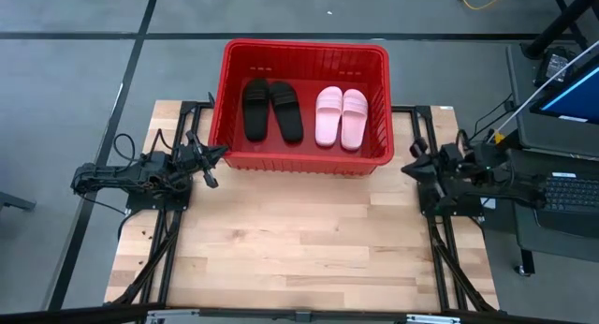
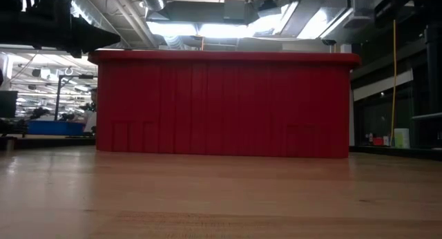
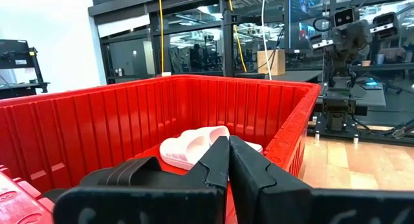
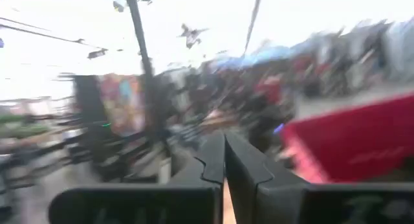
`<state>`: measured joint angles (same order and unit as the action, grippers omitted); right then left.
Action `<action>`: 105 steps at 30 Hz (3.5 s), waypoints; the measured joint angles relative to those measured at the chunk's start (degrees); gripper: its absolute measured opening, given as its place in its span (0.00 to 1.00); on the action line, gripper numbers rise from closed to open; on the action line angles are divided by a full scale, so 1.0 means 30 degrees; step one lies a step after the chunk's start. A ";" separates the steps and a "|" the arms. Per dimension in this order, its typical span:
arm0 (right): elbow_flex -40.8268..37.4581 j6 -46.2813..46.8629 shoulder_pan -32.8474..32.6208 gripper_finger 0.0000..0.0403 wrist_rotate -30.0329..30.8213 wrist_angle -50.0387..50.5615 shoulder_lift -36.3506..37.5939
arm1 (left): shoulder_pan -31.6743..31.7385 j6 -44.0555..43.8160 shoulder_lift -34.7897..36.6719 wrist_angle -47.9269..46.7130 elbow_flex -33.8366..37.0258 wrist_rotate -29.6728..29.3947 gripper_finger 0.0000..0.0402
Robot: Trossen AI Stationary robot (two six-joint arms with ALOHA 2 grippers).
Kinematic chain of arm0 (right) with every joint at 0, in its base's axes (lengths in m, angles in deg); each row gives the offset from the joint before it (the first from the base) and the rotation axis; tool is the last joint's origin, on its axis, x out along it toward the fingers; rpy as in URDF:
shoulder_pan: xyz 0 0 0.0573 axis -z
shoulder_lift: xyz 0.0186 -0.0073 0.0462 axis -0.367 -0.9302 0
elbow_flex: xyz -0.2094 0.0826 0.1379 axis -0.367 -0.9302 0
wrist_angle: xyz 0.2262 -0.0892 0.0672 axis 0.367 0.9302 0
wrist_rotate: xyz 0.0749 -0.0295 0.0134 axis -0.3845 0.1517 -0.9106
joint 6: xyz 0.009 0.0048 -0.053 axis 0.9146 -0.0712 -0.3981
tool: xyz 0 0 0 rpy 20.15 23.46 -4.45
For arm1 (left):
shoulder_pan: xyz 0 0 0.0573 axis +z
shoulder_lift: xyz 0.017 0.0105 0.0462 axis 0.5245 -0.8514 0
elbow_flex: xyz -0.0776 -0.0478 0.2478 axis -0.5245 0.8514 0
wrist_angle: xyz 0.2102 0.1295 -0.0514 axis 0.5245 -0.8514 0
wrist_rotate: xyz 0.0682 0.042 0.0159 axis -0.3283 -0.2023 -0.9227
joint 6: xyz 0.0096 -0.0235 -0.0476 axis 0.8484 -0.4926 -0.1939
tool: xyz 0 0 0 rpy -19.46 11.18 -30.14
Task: Pick and place slides into bin
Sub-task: Return to Home Position
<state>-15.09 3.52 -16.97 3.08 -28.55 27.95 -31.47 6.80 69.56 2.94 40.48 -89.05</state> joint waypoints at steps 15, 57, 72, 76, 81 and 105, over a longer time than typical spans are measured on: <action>-0.2640 -0.5377 -0.0631 0.06 0.1004 -0.0266 0.1168 | 0.0000 0.0000 0.0000 0.0000 0.0000 -0.0004 0.01; -0.5880 -0.4170 -0.2601 0.06 0.1508 -0.0661 0.1064 | 0.0000 0.0000 0.0000 -0.0006 -0.0022 -0.0007 0.01; -0.5865 -0.4184 -0.2601 0.06 0.1510 -0.0646 0.1064 | -0.0006 0.0000 0.0000 -0.0006 -0.0015 -0.0006 0.01; -0.5865 -0.4199 -0.2601 0.06 0.1508 -0.0646 0.1064 | -0.0002 0.0000 0.0000 0.0000 -0.0022 -0.0007 0.01; -0.5865 -0.4203 -0.2601 0.06 0.1508 -0.0646 0.1064 | -0.0005 0.0000 0.0000 -0.0005 -0.0015 -0.0005 0.02; -0.5865 -0.4173 -0.2595 0.06 0.1508 -0.0646 0.1056 | -0.0002 0.0002 0.0000 -0.0002 -0.0016 -0.0007 0.01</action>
<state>-32.68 -9.00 -24.76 7.60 -30.49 31.12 -31.48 6.80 69.56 2.94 40.43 -89.07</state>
